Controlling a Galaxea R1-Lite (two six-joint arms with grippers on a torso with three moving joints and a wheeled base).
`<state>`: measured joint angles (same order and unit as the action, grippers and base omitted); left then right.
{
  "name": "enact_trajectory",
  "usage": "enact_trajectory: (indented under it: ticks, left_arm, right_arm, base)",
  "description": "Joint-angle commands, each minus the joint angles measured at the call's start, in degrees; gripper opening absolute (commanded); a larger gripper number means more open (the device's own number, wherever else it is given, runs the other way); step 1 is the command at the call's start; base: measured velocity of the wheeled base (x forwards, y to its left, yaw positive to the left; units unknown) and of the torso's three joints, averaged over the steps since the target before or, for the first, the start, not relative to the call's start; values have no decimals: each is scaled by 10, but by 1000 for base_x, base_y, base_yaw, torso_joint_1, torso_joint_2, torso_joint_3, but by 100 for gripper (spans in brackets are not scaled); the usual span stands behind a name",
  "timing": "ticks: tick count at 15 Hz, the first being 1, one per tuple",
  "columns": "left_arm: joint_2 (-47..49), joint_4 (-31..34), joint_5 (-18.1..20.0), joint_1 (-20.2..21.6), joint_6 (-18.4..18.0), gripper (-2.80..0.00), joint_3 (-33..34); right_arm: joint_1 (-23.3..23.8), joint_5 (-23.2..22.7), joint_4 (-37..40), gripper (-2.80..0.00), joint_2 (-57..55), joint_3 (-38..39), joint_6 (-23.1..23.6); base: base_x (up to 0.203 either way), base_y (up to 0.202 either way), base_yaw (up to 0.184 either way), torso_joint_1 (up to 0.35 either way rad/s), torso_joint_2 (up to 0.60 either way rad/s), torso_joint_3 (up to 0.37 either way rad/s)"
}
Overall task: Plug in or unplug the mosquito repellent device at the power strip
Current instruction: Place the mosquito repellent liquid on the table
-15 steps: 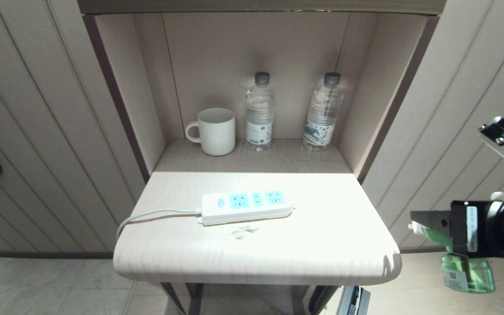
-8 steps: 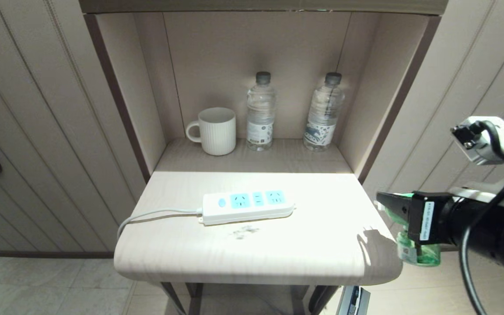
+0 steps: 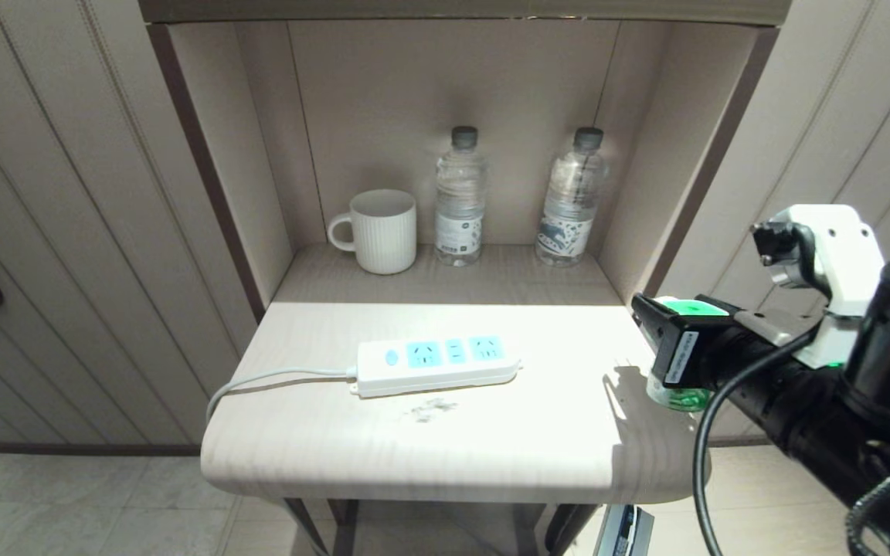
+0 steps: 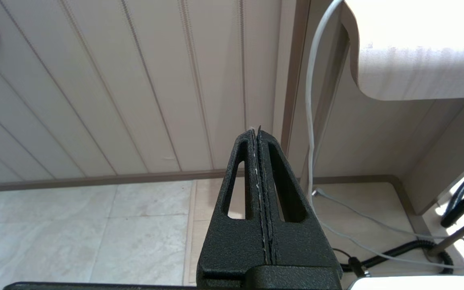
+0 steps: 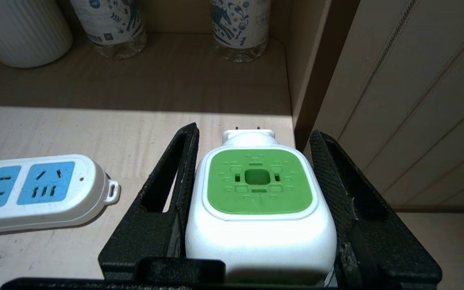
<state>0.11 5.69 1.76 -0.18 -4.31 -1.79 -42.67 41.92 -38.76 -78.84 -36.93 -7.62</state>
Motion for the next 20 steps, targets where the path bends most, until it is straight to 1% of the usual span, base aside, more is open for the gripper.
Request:
enact_trajectory:
  ticks: [1, 2, 5, 7, 11, 13, 15, 20]
  left_arm:
    - [0, 0, 0, 0, 0, -280, 0]
    - [0, 0, 0, 0, 0, -280, 0]
    - [0, 0, 0, 0, 0, -280, 0]
    - [0, 0, 0, 0, 0, -280, 0]
    - [0, 0, 0, 0, 0, -280, 0]
    - [0, 0, 0, 0, 0, -280, 0]
    - [0, 0, 0, 0, 0, -280, 0]
    - [0, 0, 0, 0, 0, -280, -1]
  right_arm:
    - [-1, 7, -80, -280, -28, 27, 19]
    - [-2, 12, -105, -280, -33, 28, 36]
    - [-10, 28, -122, -280, -58, 19, 37]
    - [-10, 47, -192, -280, -97, 25, 43]
    - [-17, 67, -319, -280, -173, 45, 83]
    - [-14, 69, -347, -280, -191, 46, 89]
    - [2, 69, -378, -280, -227, 30, 89]
    - [9, 68, -380, -280, -246, 5, 91]
  base:
    - [0, 0, 0, 0, 0, 0]
    - [0, 0, 0, 0, 0, 0]
    - [0, 0, 0, 0, 0, 0]
    - [0, 0, 0, 0, 0, 0]
    - [0, 0, 0, 0, 0, 0]
    - [0, 0, 0, 0, 0, 0]
    - [0, 0, 0, 0, 0, 0]
    - [0, 0, 0, 0, 0, 0]
